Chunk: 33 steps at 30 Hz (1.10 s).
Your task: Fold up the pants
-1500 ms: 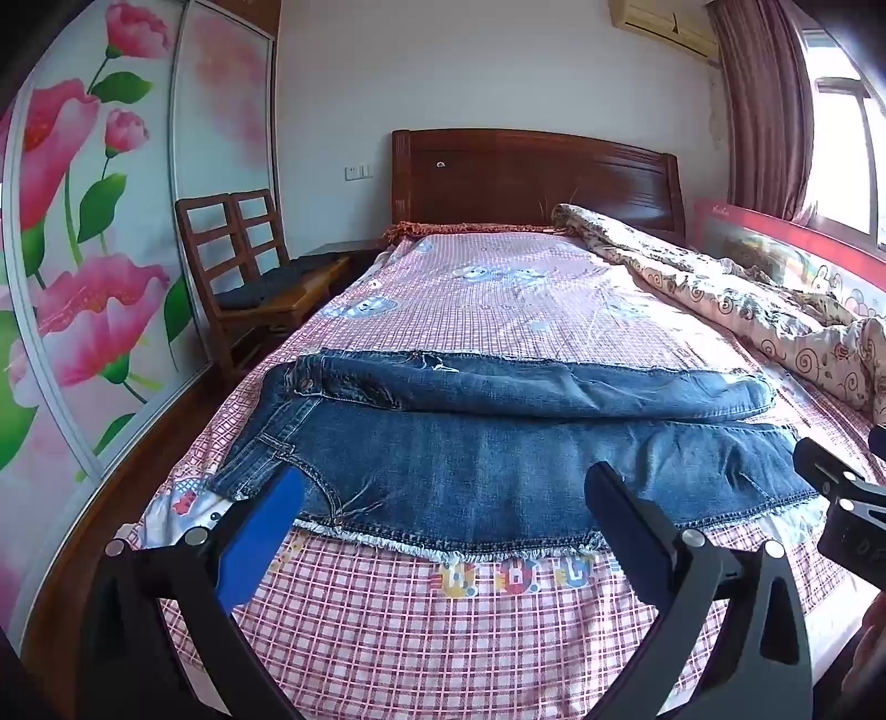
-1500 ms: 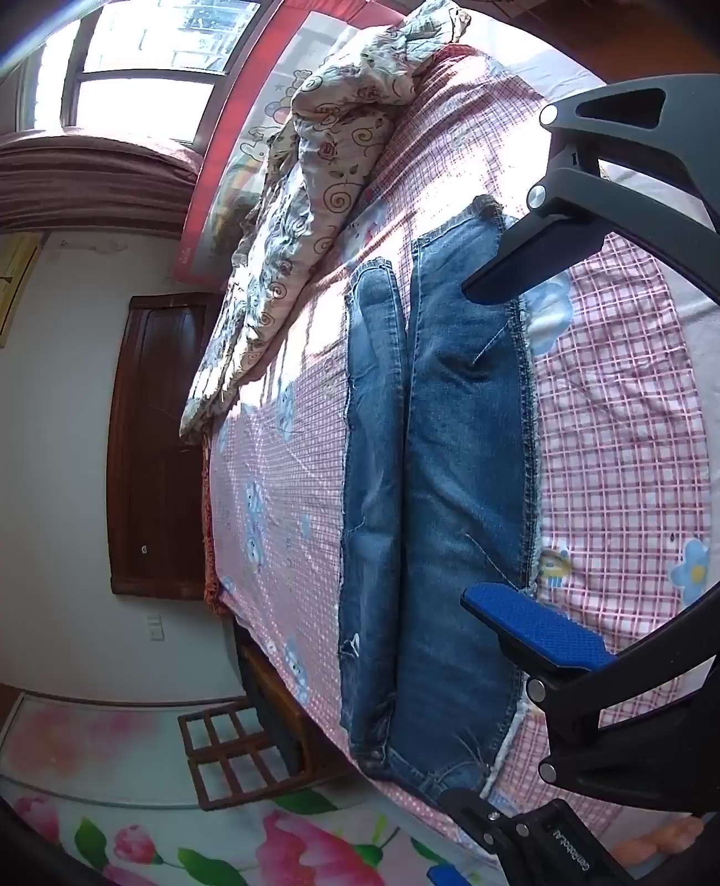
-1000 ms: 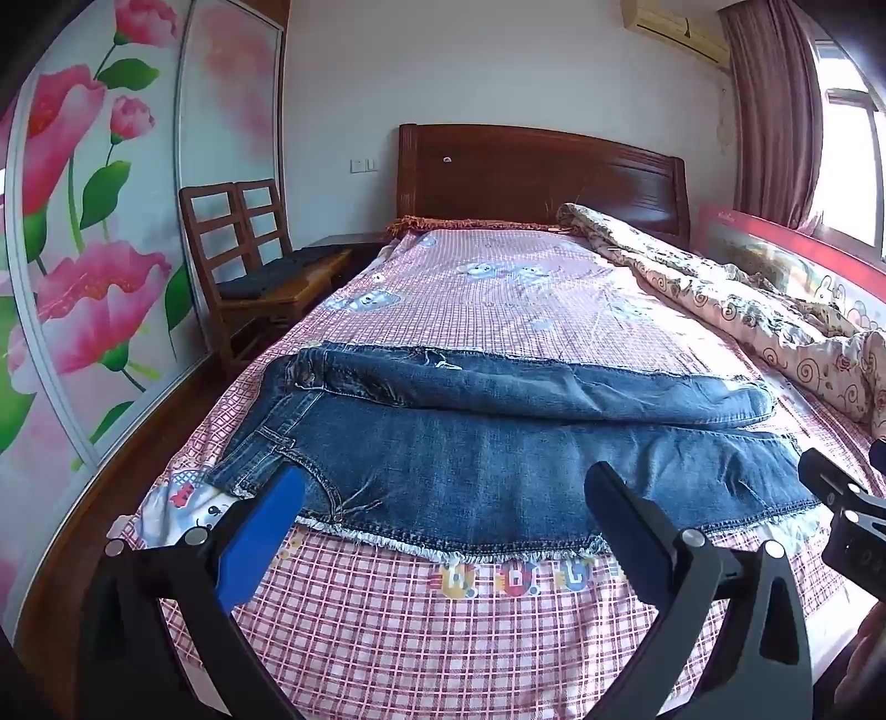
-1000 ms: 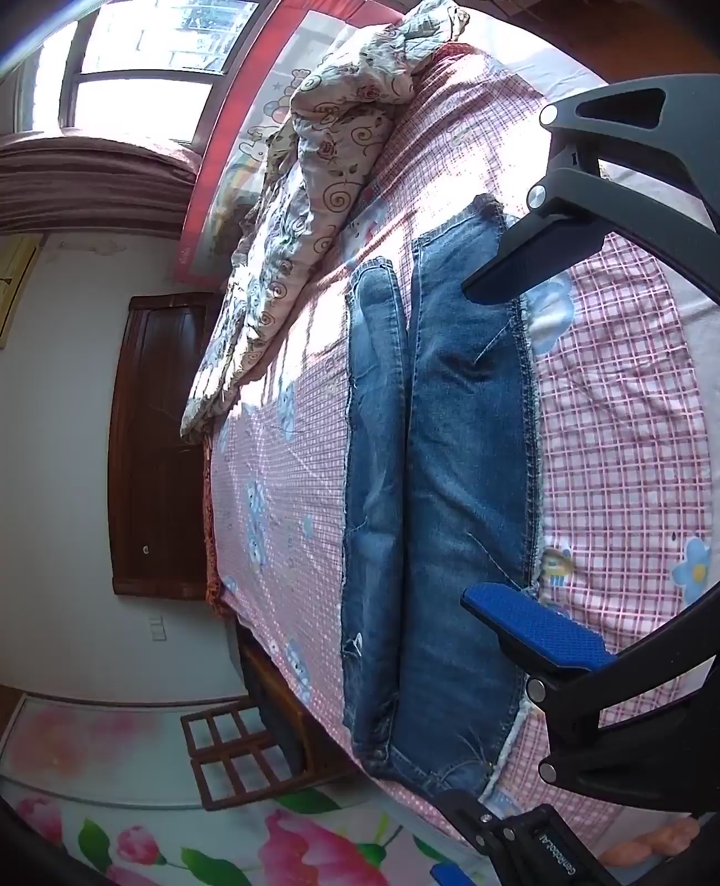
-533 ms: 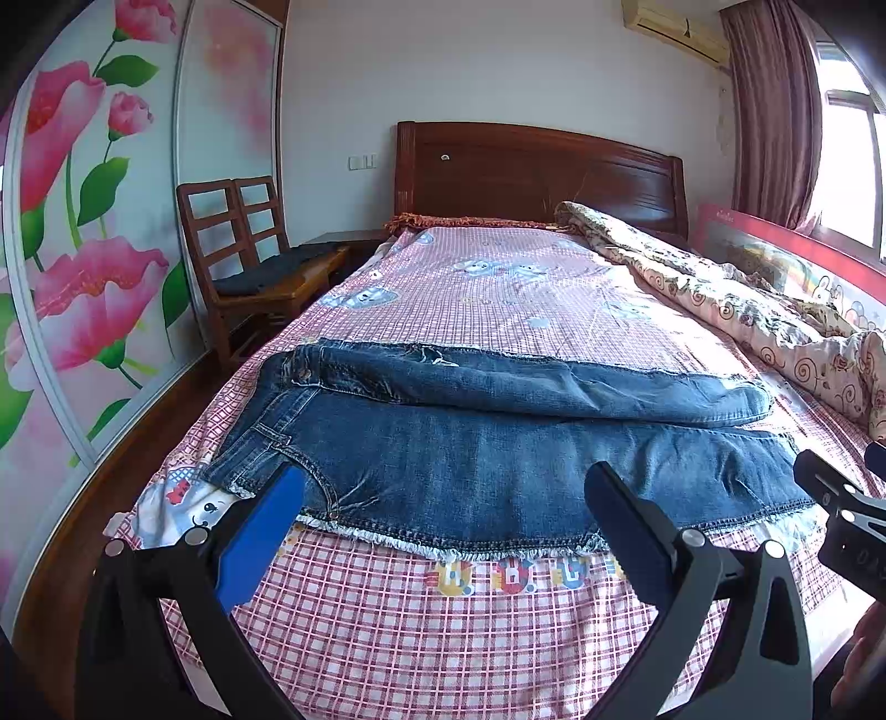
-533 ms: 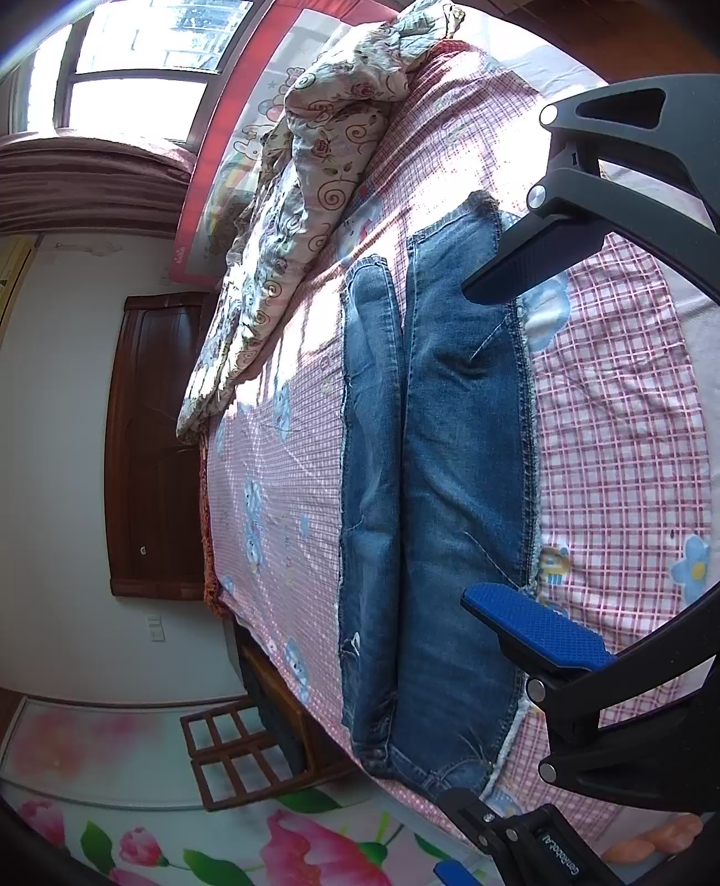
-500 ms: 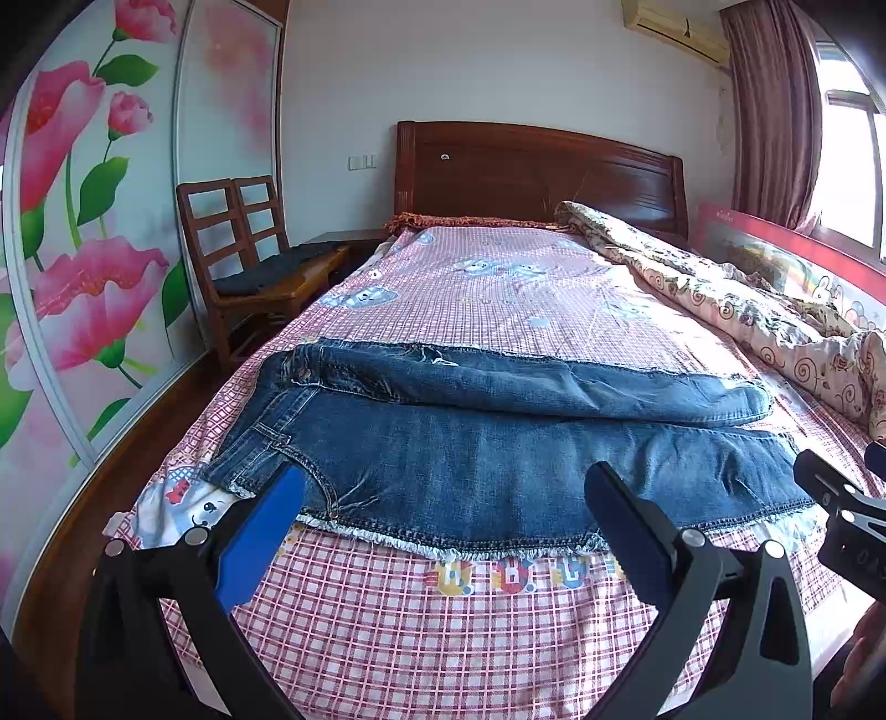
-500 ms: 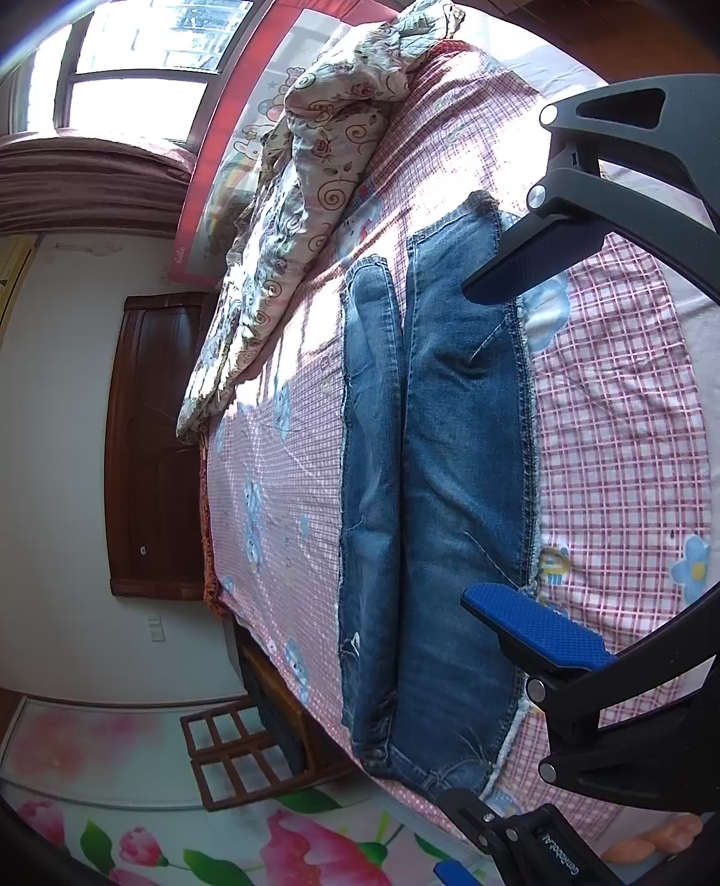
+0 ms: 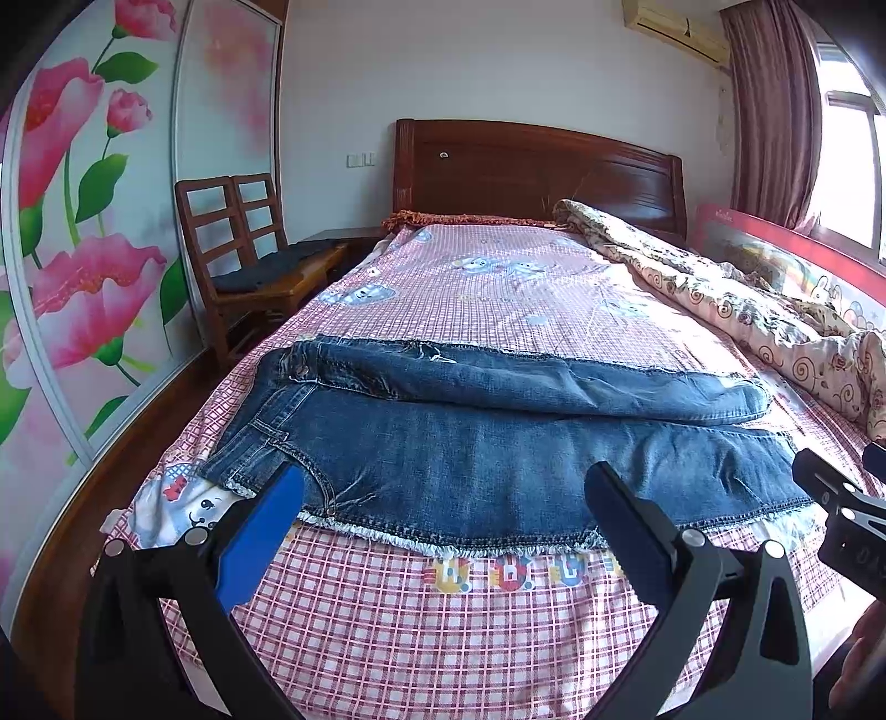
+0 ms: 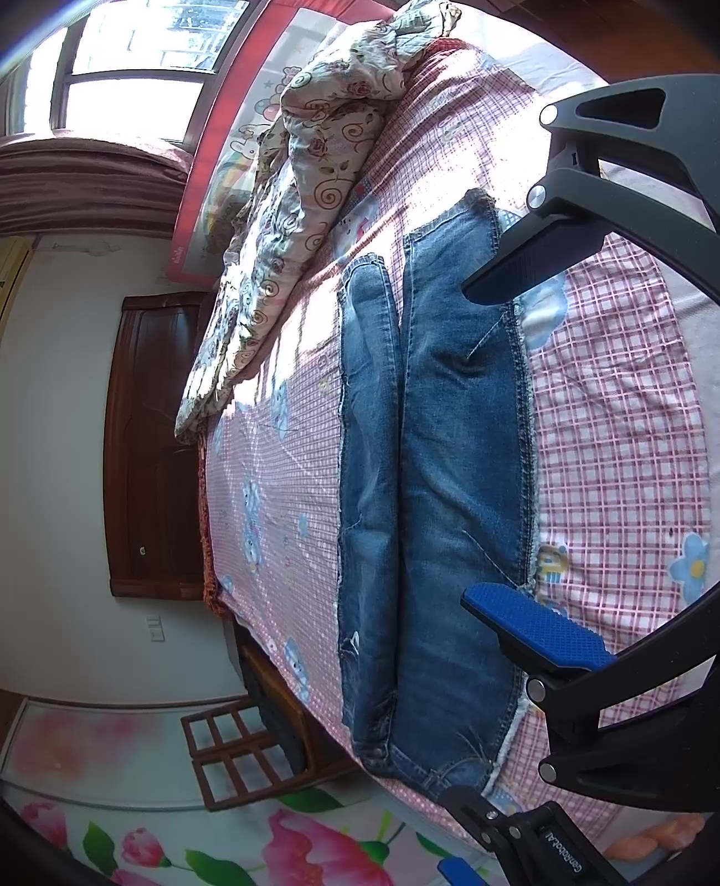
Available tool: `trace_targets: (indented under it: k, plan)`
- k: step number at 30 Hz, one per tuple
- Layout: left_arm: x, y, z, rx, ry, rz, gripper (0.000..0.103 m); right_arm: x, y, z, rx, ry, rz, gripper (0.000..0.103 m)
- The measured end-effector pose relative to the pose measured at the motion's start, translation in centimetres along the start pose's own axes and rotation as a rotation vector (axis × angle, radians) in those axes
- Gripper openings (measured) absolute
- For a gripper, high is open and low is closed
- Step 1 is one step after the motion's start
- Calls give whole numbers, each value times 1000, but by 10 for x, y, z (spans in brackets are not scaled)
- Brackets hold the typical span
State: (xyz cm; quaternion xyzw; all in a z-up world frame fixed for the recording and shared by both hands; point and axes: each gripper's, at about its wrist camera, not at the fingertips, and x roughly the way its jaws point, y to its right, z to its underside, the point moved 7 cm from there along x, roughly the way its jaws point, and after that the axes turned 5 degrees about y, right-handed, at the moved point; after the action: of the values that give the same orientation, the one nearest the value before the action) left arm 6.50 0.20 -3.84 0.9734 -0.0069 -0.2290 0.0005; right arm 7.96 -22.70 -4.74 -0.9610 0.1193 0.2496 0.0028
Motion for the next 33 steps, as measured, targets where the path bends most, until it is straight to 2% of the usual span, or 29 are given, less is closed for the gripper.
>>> trace_targets:
  k: [33]
  plan:
    - [-1,-2,-1,-7,8,8,101,-2,-1,0,14,3,-2,100]
